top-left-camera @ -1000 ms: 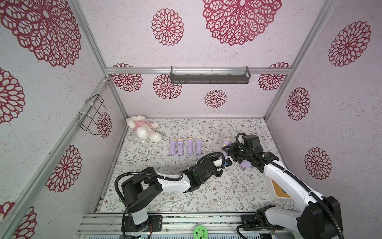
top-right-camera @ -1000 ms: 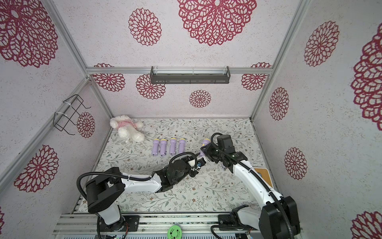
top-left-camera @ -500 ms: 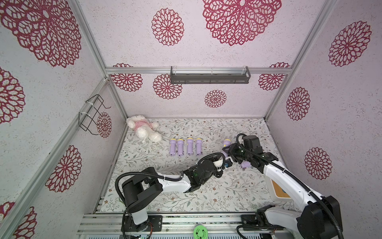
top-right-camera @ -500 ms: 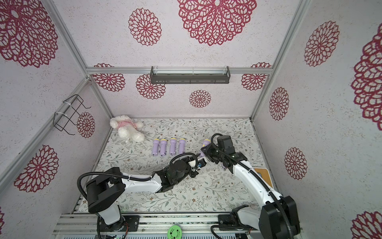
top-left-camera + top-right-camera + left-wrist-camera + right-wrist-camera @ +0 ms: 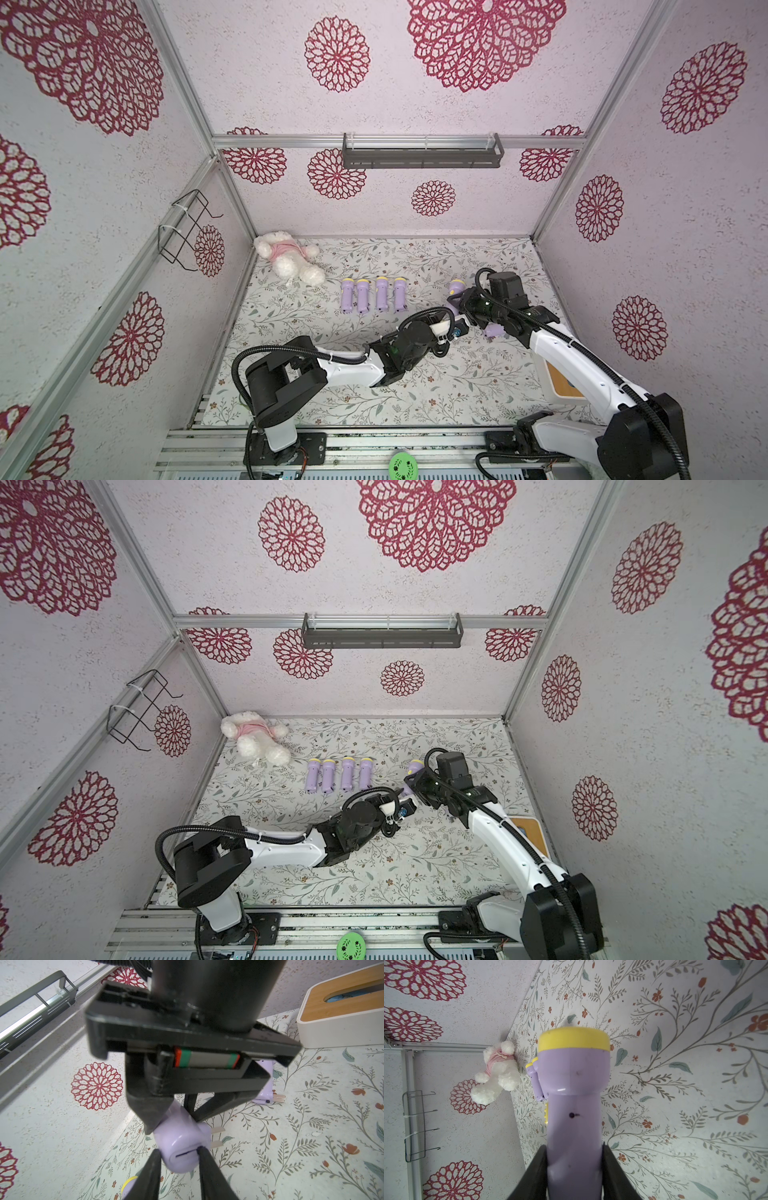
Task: Close the plug at the bottom of the flashlight
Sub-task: Close the plug of the flashlight.
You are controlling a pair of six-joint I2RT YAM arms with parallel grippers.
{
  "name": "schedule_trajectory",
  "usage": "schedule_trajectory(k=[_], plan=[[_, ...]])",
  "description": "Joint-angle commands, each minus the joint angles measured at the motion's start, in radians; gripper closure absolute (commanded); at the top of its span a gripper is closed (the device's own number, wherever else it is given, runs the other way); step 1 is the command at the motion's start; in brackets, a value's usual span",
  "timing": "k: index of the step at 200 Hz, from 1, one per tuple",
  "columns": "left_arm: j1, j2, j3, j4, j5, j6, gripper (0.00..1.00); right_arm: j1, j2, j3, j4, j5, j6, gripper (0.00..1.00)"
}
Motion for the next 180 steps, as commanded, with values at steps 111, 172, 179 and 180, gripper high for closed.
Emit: schedule_trajectory(k=[111, 172, 179, 180], plan=[[-0.029, 0.015, 0.014, -0.023, 0.018, 0.022, 0.64, 0.011, -0.031, 0.033, 0.046, -0.043, 0.017, 1.00], [-0.034, 0.019, 0.010, -0.021, -0.001, 0.041, 0.60, 0.011, -0.025, 0.035, 0.051, -0.041, 0.017, 1.00], [-0.033, 0.021, 0.012, -0.020, -0.007, 0.044, 0.61, 0.011, -0.027, 0.034, 0.051, -0.042, 0.016, 1.00], [-0.033, 0.021, 0.013, -0.020, -0.007, 0.044, 0.61, 0.011, -0.027, 0.034, 0.051, -0.042, 0.016, 1.00]])
